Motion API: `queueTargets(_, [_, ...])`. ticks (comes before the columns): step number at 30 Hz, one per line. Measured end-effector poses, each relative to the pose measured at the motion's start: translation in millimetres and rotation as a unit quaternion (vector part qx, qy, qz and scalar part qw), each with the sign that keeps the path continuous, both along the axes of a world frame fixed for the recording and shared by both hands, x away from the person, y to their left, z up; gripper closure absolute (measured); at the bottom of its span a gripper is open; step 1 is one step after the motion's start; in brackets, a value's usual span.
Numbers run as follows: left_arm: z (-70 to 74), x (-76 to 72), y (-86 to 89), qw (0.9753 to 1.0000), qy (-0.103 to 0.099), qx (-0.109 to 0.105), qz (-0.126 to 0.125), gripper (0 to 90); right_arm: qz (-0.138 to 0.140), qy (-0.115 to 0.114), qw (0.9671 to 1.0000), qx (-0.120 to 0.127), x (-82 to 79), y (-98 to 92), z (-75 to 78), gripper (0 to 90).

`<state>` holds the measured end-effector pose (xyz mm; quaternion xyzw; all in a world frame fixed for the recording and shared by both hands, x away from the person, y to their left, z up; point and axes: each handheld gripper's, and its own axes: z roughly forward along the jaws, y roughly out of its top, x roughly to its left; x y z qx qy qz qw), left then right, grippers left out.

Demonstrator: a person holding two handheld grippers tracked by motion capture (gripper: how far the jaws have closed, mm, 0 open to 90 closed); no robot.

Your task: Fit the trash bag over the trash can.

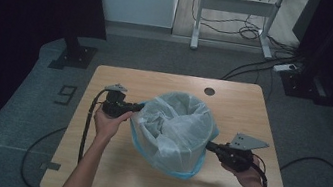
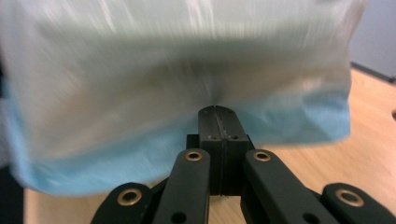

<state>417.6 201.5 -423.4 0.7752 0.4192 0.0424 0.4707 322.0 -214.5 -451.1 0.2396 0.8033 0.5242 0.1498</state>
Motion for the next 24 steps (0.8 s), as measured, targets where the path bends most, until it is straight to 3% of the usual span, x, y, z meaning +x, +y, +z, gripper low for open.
queueTargets(6, [-2.2, -0.1, -1.0, 0.9999, 0.003, 0.01, -0.01, 83.8, -0.008, 0.02, 0.9998, 0.0, 3.5, -2.0, -19.4, 89.1])
queueTargets(9, [5.5, -6.0, -0.2, 0.9979, -0.037, 0.047, 0.025, 60.4, -0.015, 0.018, 0.9997, 0.006, 2.5, -3.8, -19.2, 81.2])
queueTargets(13, [17.6, -11.0, 13.1, 0.9965, -0.057, 0.04, 0.047, 35.9, -0.028, 0.01, 0.9995, 0.013, -2.8, -9.8, -11.3, 66.5])
queueTargets(18, [26.0, -16.6, 29.0, 0.9965, -0.068, 0.03, 0.038, 28.8, -0.047, 0.015, 0.9985, 0.026, -8.2, -19.8, -10.0, 54.6])
queueTargets(24, [34.5, -28.4, 33.5, 0.9953, -0.094, 0.023, -0.002, 27.3, -0.079, 0.027, 0.9958, 0.038, -11.1, -34.1, -14.8, 42.1])
